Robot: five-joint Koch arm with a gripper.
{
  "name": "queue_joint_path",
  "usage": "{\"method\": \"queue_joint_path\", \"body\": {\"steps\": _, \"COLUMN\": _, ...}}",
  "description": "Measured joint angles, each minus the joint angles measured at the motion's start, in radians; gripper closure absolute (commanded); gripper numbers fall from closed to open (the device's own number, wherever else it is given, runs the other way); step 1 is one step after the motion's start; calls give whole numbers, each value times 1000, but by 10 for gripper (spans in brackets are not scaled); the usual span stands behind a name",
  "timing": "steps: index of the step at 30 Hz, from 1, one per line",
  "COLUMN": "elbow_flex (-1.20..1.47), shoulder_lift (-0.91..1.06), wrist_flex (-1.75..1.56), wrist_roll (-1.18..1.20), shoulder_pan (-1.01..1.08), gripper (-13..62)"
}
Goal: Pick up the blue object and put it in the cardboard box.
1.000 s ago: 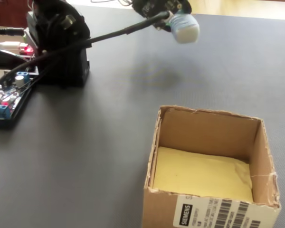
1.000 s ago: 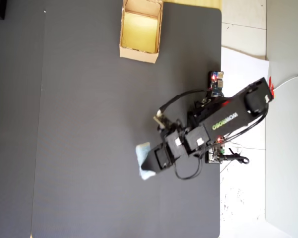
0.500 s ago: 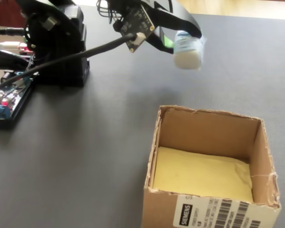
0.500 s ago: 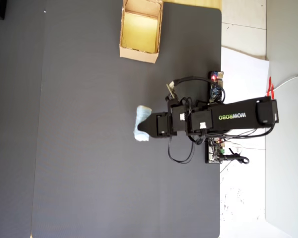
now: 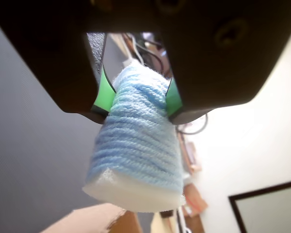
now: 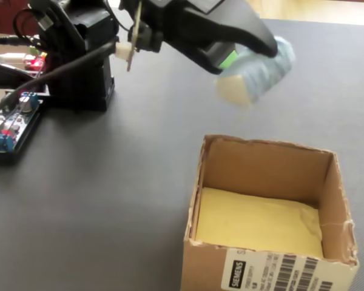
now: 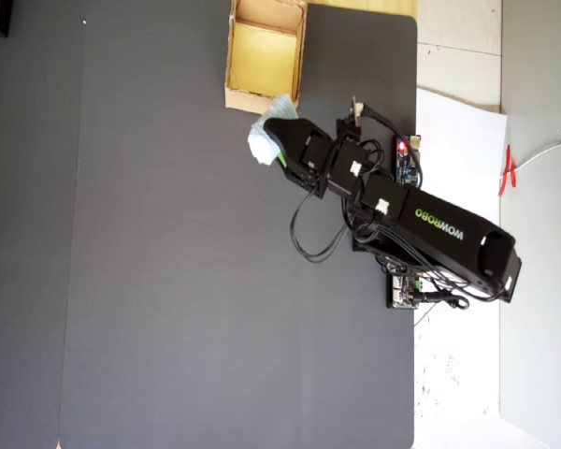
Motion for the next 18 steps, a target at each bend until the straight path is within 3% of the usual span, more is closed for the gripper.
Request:
{"method": "queue_joint_path", "body": {"steps": 2, "elbow_flex": -167, "shoulder_lift": -199, "wrist_flex": -8, "wrist_roll": -17, "shoulder_pan": 129, "gripper": 497}}
{"method": "queue_joint_path", "body": {"steps": 7, "elbow_flex": -334, "shoulder_lift": -431, "wrist_flex": -11, "wrist_roll": -32, "shoulder_pan": 239, "gripper": 492}}
{"method": "queue_joint_path", "body": {"steps": 8, "elbow_flex": -337, "shoulder_lift": -437, "wrist_flex": -12, "wrist_roll": -34, "shoulder_pan": 249, "gripper": 404}}
{"method": "queue_joint_path", "body": {"steps": 10, "elbow_flex": -359, "shoulder_lift": -446, "wrist_flex": -12, "wrist_roll": -32, "shoulder_pan": 273, "gripper": 382}}
{"method": "queue_joint_path", "body": {"steps": 11, "elbow_flex": -359, "shoulder_lift": -446, "wrist_flex": -12, "wrist_roll": -32, "shoulder_pan": 273, "gripper": 285}}
{"method": "queue_joint_path", "body": {"steps": 14, "elbow_flex": -357, "shoulder_lift": -448, "wrist_flex": -11, "wrist_roll": -31, "shoulder_pan": 287, "gripper": 216}}
{"method": "queue_joint_path", "body": {"steps": 18, "elbow_flex": -357, "shoulder_lift": -445, "wrist_flex": -11, "wrist_roll": -28, "shoulder_pan": 293, "gripper": 185}}
